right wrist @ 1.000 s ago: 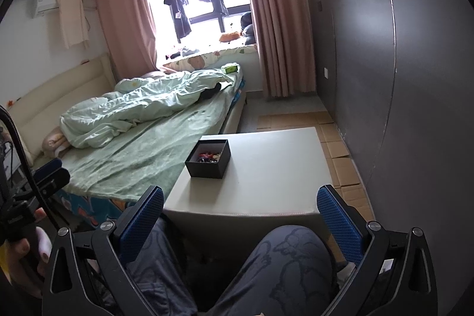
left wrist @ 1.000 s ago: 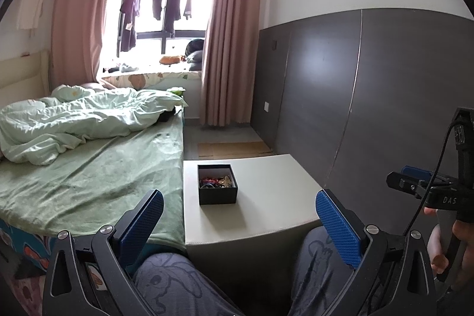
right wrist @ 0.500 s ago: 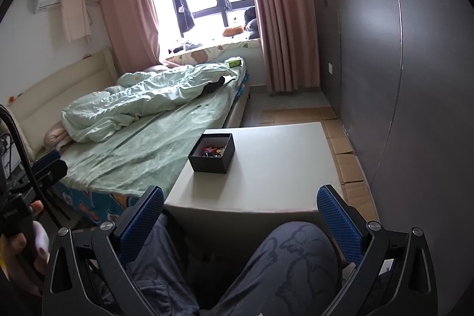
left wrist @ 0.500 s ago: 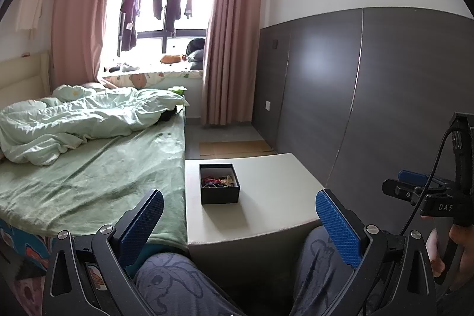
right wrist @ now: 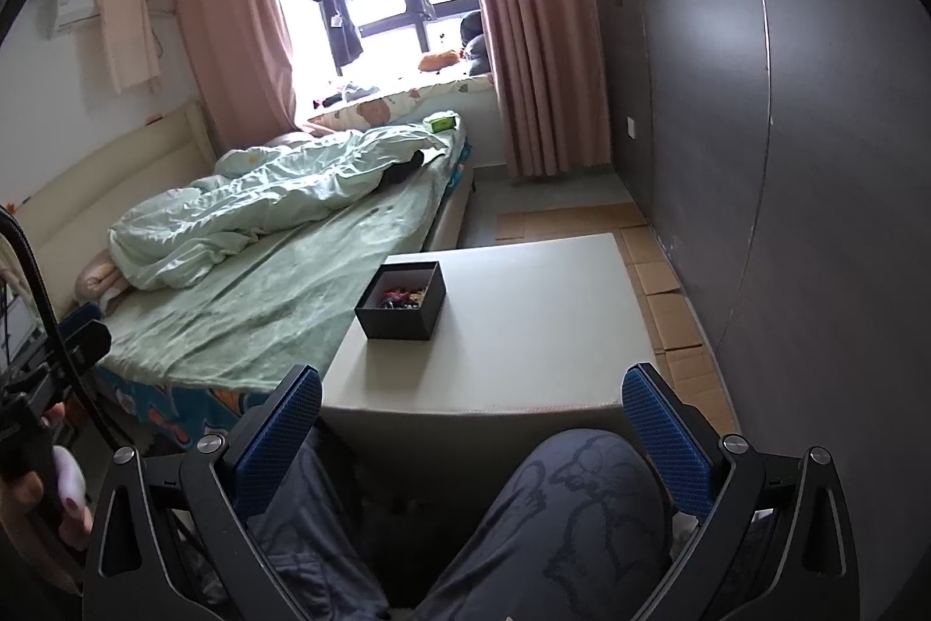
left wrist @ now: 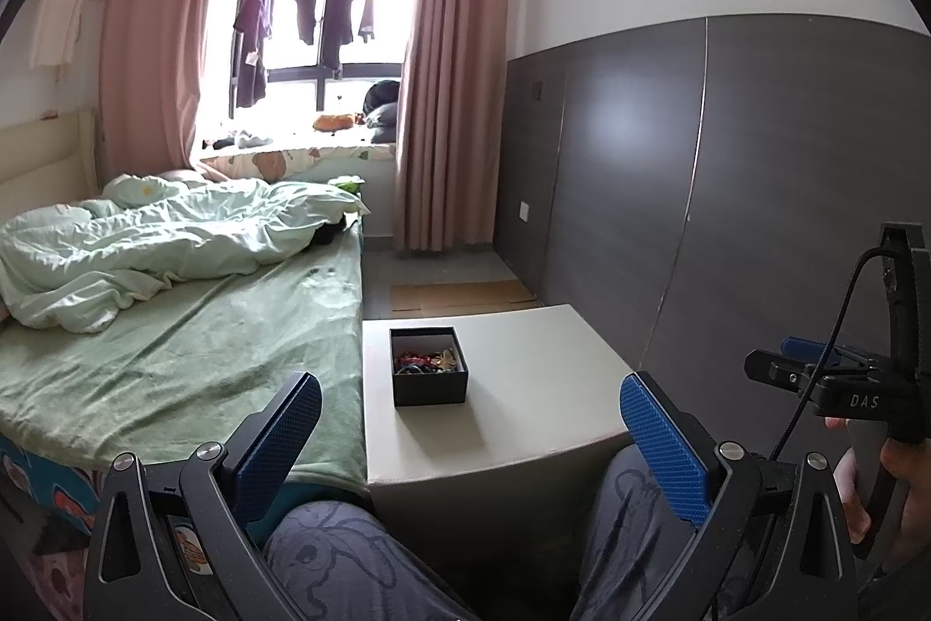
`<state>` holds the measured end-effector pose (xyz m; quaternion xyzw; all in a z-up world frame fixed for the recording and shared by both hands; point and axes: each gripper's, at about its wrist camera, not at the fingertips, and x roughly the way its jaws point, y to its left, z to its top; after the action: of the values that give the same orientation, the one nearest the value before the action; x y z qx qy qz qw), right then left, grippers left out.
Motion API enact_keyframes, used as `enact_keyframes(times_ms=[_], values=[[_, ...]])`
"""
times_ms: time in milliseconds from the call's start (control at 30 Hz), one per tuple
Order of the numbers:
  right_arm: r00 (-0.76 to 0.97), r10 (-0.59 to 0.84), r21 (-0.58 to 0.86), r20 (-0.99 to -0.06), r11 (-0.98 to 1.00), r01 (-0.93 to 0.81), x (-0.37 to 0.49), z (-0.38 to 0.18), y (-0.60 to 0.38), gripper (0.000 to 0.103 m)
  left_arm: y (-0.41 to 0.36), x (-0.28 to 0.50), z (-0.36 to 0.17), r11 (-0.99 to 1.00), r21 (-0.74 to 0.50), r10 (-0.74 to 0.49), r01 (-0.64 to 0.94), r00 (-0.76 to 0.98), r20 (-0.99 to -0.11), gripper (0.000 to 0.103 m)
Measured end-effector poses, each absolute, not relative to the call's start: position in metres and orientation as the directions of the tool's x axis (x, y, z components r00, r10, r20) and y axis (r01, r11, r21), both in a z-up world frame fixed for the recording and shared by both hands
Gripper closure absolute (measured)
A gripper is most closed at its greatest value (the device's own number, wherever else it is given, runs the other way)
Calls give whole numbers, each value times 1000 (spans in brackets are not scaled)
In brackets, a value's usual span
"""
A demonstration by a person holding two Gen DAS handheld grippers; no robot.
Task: Organize jewelry
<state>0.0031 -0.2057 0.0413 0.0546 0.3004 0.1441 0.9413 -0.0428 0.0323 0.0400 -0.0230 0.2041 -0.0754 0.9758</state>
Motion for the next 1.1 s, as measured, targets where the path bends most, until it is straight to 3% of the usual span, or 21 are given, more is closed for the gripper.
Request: enact_keyframes(times_ms=[1100], values=[[794, 317, 185, -519, 948, -257, -8, 46, -215, 0, 26, -50, 38, 989, -63, -146, 131, 896, -420, 0]])
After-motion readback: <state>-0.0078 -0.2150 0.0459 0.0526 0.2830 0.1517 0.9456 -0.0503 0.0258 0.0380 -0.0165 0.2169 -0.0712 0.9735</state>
